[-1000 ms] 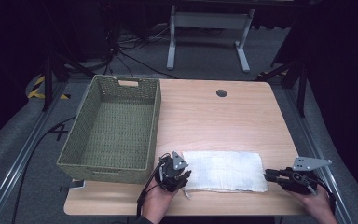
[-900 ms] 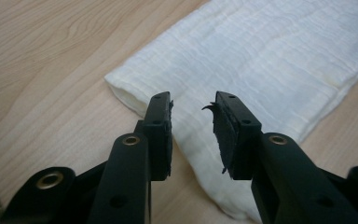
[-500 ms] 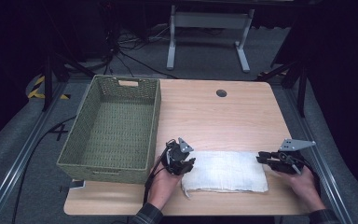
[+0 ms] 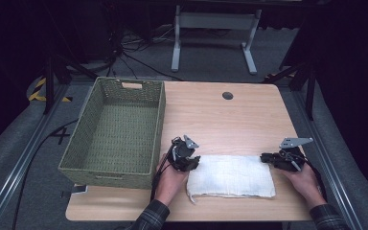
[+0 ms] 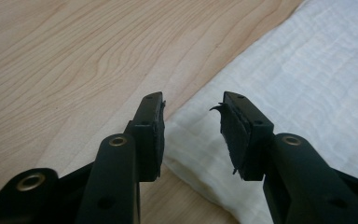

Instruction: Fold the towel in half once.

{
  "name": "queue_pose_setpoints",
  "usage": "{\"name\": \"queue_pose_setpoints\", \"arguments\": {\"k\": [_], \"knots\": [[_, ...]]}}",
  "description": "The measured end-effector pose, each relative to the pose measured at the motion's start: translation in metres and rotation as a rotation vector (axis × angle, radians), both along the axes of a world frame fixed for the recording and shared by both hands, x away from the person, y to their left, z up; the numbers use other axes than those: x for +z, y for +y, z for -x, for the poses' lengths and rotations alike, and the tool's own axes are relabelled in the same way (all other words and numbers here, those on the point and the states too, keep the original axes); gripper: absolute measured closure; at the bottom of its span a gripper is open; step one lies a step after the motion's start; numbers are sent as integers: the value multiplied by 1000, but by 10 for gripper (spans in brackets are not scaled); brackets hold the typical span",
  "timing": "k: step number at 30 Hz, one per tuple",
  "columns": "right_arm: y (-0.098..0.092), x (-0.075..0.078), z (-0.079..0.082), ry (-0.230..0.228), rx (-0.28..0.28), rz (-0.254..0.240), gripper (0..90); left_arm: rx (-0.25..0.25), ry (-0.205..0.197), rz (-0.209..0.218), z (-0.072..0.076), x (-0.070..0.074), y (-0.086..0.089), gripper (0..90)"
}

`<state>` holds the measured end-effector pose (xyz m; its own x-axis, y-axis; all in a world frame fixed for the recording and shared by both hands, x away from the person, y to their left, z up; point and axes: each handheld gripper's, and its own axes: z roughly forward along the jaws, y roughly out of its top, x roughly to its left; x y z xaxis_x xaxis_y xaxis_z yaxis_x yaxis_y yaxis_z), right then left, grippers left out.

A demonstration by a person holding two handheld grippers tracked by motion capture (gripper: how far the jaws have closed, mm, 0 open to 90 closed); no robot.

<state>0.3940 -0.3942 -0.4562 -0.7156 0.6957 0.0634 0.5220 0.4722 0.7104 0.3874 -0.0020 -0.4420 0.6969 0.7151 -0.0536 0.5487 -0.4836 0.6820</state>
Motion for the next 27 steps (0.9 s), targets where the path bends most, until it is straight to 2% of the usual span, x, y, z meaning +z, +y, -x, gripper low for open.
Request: {"name": "queue_pose_setpoints", "arguments": {"k": [2, 3, 6, 8, 10, 11, 12, 14, 17, 18, 21, 24, 25, 27], "knots": [[0, 0, 0, 3, 1, -1, 832, 2, -9, -1, -2, -1, 1, 592], [1, 0, 1, 6, 0, -3, 839, 10, 5, 6, -3, -1, 2, 592], [1, 0, 1, 4, 3, 0, 842, 13, 8, -1, -7, -4, 1, 595], [1, 0, 1, 2, 4, 2, 843, 21, 16, -31, -8, -8, -1, 596], [1, 0, 1, 2, 5, 2, 844, 20, 38, -41, -10, -12, -1, 601], [1, 0, 1, 1, 6, 2, 845, 23, 37, -61, -11, -14, -1, 606], [1, 0, 1, -2, 7, 4, 847, 13, 35, -61, -12, -14, -1, 612], [1, 0, 1, -3, 8, 6, 852, 7, 44, -43, -12, -15, -1, 649], [1, 1, 1, -2, 7, 8, 858, -24, 60, -46, -11, -14, -3, 807], [0, 1, 1, -3, 6, 10, 860, -29, 58, -52, -10, -13, -4, 834], [0, 2, 1, -7, 2, 20, 862, -33, 67, -49, -10, -13, -4, 846], [-5, 4, 1, -18, -9, 33, 863, -52, 84, -19, -10, -11, -5, 849], [-7, 5, 1, -23, -15, 37, 863, -60, 85, -1, -10, -10, -5, 849], [-11, 8, 0, -29, -28, 42, 863, -63, 71, 10, -10, -7, -8, 850]]}}
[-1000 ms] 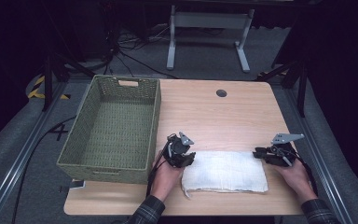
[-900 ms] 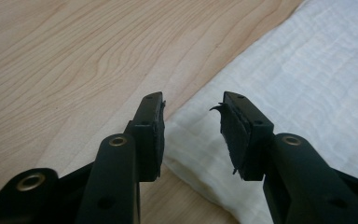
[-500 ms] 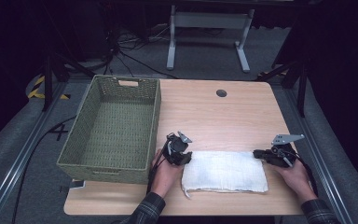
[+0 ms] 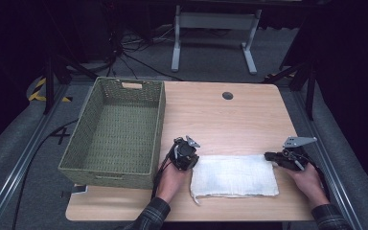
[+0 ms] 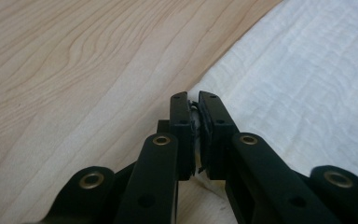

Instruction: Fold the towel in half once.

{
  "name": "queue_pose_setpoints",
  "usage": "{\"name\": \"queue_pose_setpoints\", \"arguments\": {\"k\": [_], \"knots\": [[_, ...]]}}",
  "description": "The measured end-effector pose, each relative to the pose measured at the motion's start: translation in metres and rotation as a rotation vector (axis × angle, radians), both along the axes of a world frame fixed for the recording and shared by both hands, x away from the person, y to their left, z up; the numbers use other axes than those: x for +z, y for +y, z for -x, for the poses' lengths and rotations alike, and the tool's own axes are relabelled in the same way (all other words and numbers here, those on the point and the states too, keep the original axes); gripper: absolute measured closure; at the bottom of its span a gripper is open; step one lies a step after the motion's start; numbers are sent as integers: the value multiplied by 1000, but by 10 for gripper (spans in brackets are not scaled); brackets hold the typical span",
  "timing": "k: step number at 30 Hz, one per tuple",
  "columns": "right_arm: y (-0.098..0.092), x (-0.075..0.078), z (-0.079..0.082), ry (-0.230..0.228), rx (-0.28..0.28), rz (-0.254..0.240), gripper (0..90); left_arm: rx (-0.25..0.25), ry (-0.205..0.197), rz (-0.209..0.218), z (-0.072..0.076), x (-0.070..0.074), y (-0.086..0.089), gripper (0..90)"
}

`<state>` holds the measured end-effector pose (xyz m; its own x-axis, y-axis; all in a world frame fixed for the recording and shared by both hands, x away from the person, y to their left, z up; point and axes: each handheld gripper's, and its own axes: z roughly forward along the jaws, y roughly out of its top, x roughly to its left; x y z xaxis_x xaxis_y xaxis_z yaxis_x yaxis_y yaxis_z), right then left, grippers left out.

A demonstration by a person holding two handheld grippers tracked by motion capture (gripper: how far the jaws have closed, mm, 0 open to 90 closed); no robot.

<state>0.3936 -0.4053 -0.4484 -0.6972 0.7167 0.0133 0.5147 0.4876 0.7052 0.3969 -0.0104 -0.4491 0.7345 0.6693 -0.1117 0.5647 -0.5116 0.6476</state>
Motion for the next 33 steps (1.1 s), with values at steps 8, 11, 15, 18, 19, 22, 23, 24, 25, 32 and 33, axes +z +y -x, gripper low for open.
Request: {"name": "queue_pose_setpoints", "arguments": {"k": [8, 11, 15, 18, 19, 22, 23, 24, 25, 32, 33], "knots": [[-13, 7, -8, -38, -45, 1, 863, -20, -30, 33, -15, 11, -8, 849], [-16, 8, -13, -53, -59, -5, 863, -8, -50, 43, -23, 11, -11, 850], [-18, 10, -21, -65, -70, -15, 863, 4, -53, 53, -29, 10, -10, 850], [-18, 13, -19, -76, -67, -24, 863, 0, -62, 56, -26, 12, -9, 850], [-18, 13, -19, -76, -67, -24, 863, 2, -70, 71, -25, 13, -8, 850], [-19, 18, -14, -94, -63, -42, 863, -16, -87, 80, -22, 18, -4, 850], [-19, 19, -13, -98, -63, -46, 863, -12, -96, 98, -20, 20, -3, 849], [-20, 20, -11, -104, -61, -59, 863, -12, -100, 103, -18, 20, -2, 850], [-21, 21, -10, -105, -60, -63, 863, -18, -107, 110, -17, 22, 0, 850], [-21, 22, -3, -115, -47, -71, 863, -40, -134, 121, -8, 27, 0, 849], [-22, 23, -2, -118, -46, -76, 863, -52, -141, 119, -7, 28, 1, 849]]}}
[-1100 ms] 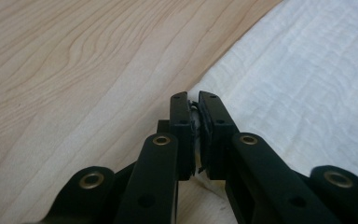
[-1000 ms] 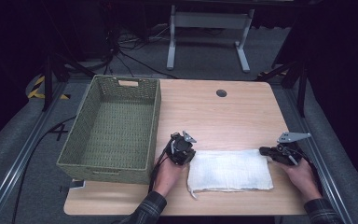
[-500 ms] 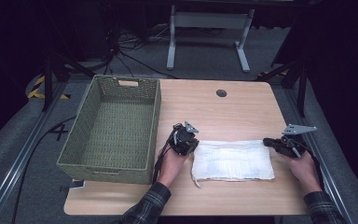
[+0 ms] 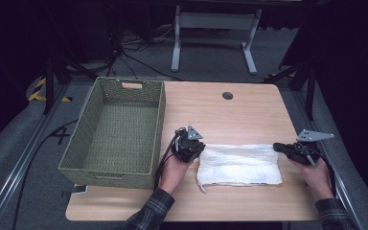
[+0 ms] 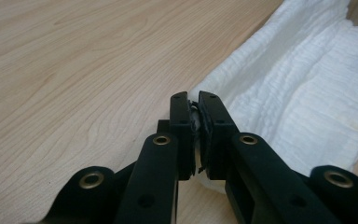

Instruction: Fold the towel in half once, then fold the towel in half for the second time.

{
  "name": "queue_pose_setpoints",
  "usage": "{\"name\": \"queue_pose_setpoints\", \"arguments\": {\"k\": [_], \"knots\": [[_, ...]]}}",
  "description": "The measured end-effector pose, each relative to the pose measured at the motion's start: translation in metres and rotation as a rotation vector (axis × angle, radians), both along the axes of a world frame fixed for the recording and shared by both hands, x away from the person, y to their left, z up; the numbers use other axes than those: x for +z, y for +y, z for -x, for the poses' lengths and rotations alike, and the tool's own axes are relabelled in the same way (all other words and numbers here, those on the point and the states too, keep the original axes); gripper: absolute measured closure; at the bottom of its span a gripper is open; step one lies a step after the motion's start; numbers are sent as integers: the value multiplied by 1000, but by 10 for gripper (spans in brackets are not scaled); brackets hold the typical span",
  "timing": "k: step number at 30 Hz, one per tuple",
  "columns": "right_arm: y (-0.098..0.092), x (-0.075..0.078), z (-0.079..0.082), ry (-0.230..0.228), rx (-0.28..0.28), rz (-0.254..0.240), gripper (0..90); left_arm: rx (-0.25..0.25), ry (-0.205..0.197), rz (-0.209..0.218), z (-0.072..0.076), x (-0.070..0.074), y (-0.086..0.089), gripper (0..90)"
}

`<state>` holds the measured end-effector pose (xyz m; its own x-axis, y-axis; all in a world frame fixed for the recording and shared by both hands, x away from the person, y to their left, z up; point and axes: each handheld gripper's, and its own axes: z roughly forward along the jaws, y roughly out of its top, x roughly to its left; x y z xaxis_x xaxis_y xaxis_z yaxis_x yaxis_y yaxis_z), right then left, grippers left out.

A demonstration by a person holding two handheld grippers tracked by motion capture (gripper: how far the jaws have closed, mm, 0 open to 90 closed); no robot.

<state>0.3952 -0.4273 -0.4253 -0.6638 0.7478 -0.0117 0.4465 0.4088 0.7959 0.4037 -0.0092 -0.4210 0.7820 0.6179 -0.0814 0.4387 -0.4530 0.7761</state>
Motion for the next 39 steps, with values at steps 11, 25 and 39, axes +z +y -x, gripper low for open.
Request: {"name": "queue_pose_setpoints", "arguments": {"k": [11, 25, 39], "knots": [[-3, 5, 18, -3, 22, -36, 863, -39, -7, 24, 12, 4, 6, 849], [-3, 8, 42, -13, 40, -38, 863, -103, -42, 4, 33, 9, 8, 849], [-4, 1, 62, 15, 60, -29, 861, -159, -59, -53, 52, 1, 5, 847]]}}
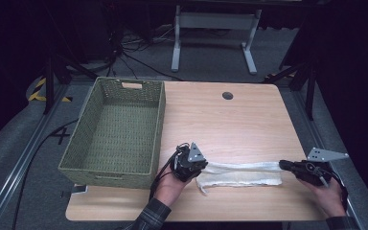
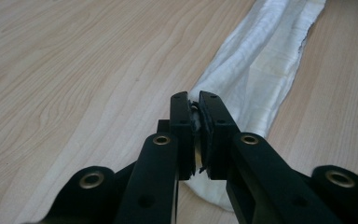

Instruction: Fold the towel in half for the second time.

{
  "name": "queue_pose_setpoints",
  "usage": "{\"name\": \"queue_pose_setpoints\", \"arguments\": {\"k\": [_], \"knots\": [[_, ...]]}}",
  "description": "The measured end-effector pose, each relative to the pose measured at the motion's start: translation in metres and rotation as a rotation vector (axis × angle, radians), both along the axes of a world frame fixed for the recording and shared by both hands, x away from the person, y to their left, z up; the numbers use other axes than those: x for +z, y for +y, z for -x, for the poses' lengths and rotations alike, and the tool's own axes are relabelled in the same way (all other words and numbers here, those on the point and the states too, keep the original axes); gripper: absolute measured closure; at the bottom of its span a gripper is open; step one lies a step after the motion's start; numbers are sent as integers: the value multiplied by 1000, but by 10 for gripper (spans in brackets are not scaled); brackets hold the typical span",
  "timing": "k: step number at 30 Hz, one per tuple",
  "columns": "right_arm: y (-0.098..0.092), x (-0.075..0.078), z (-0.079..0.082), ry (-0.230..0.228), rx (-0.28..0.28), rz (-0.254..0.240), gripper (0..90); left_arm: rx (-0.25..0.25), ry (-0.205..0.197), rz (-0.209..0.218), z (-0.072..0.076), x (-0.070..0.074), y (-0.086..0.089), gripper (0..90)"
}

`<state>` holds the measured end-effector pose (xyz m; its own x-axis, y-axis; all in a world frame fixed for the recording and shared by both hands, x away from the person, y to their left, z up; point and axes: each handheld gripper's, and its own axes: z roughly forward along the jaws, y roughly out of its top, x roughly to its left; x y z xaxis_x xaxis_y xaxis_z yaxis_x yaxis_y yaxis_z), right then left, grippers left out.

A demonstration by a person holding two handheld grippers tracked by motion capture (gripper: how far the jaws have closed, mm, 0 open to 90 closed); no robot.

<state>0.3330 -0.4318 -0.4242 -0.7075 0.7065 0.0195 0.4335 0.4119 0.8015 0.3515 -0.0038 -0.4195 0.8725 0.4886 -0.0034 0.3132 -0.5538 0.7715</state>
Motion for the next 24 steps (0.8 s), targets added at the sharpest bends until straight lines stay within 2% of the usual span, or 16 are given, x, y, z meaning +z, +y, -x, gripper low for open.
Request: {"name": "queue_pose_setpoints", "arguments": {"k": [13, 16, 24], "knots": [[1, -7, 13, 40, 15, 0, 853, -35, 64, -26, 11, -11, -2, 829], [0, -8, 18, 47, 17, -6, 821, -36, 77, -11, 14, -12, -1, 756], [-6, 0, 26, 9, 3, -51, 778, -39, 70, 65, 18, -2, 5, 742]]}}
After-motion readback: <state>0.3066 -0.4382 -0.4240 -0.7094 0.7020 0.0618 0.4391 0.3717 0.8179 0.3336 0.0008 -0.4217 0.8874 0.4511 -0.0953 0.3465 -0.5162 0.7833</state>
